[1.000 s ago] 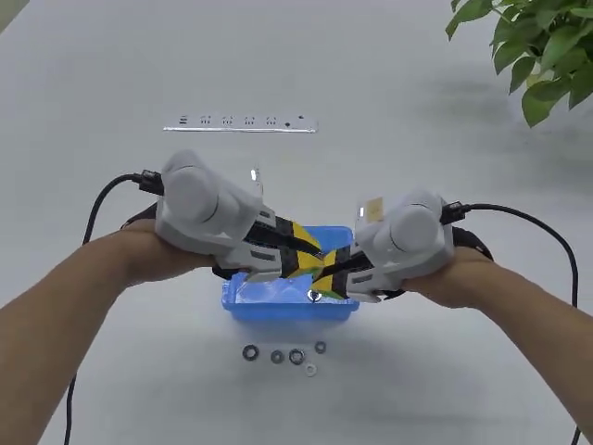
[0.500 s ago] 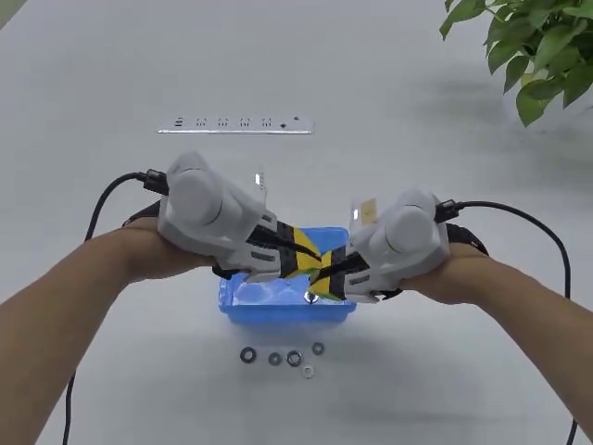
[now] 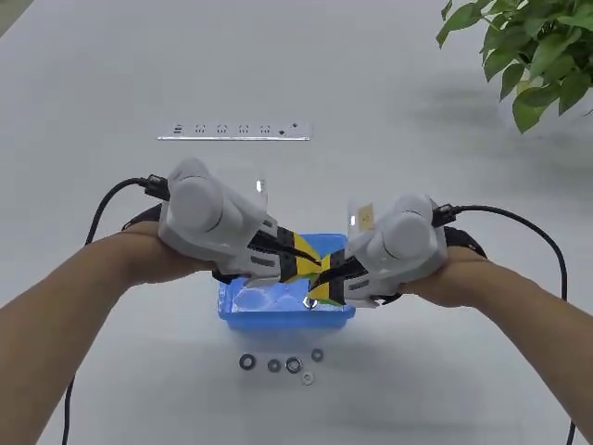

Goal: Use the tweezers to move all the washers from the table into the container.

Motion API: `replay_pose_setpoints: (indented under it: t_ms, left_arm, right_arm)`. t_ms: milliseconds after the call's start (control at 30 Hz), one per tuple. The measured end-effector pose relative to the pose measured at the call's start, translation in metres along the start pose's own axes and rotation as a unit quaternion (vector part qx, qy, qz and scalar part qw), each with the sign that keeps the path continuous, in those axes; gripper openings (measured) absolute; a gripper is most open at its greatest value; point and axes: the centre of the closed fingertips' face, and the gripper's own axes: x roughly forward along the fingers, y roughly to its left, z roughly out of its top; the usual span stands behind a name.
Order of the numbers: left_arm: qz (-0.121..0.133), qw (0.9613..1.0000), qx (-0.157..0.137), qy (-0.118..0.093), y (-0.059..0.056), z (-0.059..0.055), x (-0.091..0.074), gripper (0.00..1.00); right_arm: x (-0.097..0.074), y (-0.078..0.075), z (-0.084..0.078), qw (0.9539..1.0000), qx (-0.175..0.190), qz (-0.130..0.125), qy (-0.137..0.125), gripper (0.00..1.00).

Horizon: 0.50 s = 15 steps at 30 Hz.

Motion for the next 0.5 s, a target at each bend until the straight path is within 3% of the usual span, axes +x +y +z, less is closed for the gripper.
replay_pose_setpoints:
  t_ms: [500]
  left_arm:
    - [0.006,0.9999,-0.013,-0.007,-0.001,0.013,-0.010,0.05]
  right_arm:
    - [-0.014,-0.001,0.005,0.9996,0.012,-0.021,-0.010,0.14]
